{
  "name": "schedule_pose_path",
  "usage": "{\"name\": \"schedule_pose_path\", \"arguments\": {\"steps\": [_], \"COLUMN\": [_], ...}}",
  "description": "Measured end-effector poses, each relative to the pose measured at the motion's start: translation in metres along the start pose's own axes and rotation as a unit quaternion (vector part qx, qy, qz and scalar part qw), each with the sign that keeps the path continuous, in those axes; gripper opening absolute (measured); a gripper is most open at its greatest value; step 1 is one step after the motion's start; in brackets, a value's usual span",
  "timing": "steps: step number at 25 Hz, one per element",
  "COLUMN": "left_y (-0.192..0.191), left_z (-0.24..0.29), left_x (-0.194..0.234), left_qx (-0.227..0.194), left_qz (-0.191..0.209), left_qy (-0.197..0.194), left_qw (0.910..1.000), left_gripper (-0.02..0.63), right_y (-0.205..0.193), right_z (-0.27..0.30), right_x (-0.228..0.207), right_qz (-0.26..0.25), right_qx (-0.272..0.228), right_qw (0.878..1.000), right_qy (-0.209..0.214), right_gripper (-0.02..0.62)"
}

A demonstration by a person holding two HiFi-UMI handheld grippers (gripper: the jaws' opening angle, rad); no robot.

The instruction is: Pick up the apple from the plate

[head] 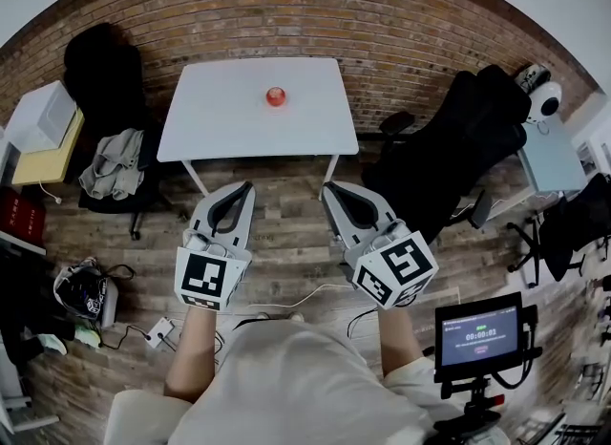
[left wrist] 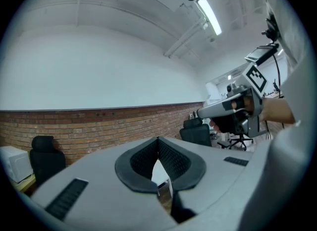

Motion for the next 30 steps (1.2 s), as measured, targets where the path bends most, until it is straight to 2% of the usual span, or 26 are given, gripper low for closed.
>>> {"name": "schedule_pose_path", "arguments": {"steps": [5,12,17,23,30], "left_y": [0.001,-0.013,-0.016,-0.022,-0.039], "left_z": [-0.005,-0.009,-0.007,0.002,0.047], "left_x": [-0.011,-0.018,-0.016,-0.021,-0.004], "left_qx": [0.009,0.031,0.034,0.029,0.029], "left_qz": [-0.002,0.007,0.005,-0.002,-0.010], "left_qy": [0.011,0.012,0.015,0.011,0.005], "left_qw": [0.9999,0.9994,0.9993,0.9995,0.9995], "left_gripper": [0.006,0.006,0.006,0.006,0.006], "right_y": [0.000,-0.002,-0.009,-0.016,-0.014], "right_z": [-0.004,-0.008,-0.009,-0.013,0.013], "right_x": [0.002,0.003,0.000,-0.009,-0.047], "right_qz": [-0.002,0.034,0.045,0.024,0.016], "right_qx": [0.005,-0.019,-0.017,-0.001,-0.007], "right_qw": [1.000,0.998,0.997,0.999,1.000], "right_qy": [0.031,0.057,0.052,0.030,0.020], "right_gripper": [0.002,0.002,0.002,0.002,0.002]}}
Point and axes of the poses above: the fingertips, and each gripper's own axes: z forward along the fingers, x to its left, y out of its top, the point moved 1 cm from there along -z, backward along the fingers, and after that the axes turned 15 degrees about y, right-handed, at the moved point
